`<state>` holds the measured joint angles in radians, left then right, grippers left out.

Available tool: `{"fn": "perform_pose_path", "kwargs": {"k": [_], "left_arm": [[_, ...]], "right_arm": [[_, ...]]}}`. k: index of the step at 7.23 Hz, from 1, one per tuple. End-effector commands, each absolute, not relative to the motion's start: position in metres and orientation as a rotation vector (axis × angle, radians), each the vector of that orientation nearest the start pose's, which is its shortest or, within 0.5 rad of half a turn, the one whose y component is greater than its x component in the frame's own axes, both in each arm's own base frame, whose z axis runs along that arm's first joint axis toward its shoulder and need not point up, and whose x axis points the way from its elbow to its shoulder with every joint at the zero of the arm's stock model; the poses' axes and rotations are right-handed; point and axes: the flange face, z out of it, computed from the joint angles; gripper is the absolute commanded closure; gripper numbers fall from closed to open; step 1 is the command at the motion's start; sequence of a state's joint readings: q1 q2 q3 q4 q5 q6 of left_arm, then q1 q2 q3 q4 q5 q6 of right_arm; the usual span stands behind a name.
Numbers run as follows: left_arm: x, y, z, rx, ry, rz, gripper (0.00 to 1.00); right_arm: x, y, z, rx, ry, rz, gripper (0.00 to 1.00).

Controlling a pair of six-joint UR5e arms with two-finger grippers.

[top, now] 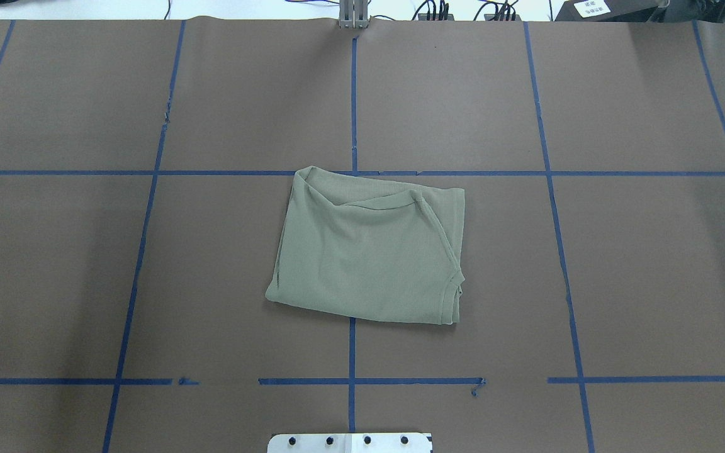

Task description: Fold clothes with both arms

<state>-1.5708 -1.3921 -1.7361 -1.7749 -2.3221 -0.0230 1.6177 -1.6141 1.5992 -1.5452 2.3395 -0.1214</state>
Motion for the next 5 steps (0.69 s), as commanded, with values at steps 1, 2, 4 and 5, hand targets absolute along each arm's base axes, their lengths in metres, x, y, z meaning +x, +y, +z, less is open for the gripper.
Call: {"fn": "perform_pose_path", "kwargs": {"k": [1, 2, 4, 5], "left_arm": [[-0.066, -0.428, 0.641, 0.168, 0.748, 0.048, 0.00], [-0.066, -0.427, 0.642, 0.165, 0.744, 0.046, 0.00], [-0.066, -0.427, 0.643, 0.163, 0.741, 0.046, 0.00], [-0.066, -0.427, 0.643, 0.160, 0.741, 0.045, 0.00]], "right_arm": [[0.085, -0.471, 0.664, 0.072, -0.774, -0.074, 0.00], [0.085, -0.470, 0.668, 0.068, -0.772, -0.074, 0.00], [0.085, -0.457, 0.679, 0.046, -0.772, -0.065, 0.00], [0.085, -0.451, 0.685, 0.035, -0.773, -0.063, 0.00]]}}
